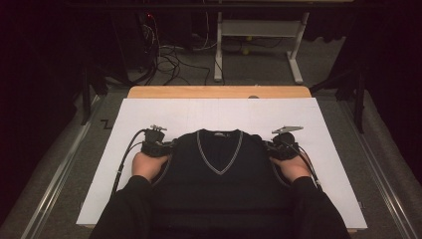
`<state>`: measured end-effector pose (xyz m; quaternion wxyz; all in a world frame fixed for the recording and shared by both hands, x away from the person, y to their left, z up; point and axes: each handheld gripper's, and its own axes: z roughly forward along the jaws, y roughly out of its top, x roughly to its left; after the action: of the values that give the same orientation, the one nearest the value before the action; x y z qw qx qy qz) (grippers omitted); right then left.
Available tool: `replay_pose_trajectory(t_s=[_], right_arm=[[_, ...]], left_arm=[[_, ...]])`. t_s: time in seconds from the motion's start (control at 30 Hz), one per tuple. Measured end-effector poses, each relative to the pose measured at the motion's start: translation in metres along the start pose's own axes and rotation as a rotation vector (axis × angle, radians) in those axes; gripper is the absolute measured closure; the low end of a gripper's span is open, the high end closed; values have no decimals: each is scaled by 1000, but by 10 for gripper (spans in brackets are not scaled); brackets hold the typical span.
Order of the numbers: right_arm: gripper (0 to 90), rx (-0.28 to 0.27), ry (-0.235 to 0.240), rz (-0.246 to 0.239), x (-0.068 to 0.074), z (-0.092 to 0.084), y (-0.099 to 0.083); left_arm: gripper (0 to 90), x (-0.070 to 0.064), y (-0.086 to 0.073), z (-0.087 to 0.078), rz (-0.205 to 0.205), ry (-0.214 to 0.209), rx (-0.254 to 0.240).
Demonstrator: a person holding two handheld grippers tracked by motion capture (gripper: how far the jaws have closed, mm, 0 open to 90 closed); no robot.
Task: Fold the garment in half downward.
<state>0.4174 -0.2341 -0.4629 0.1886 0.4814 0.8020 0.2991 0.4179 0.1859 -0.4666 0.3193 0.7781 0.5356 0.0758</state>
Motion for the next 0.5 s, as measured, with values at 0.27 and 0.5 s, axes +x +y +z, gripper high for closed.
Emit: replay_pose_trajectory(t_s=[0.27, 0.5], right_arm=[[777, -82, -31, -10, -5, -16, 10], [777, -222, -89, -27, -11, -49, 38]], left_arm=[[732, 2, 16, -24, -3, 1, -111], [735, -11, 42, -53, 40, 28, -232]])
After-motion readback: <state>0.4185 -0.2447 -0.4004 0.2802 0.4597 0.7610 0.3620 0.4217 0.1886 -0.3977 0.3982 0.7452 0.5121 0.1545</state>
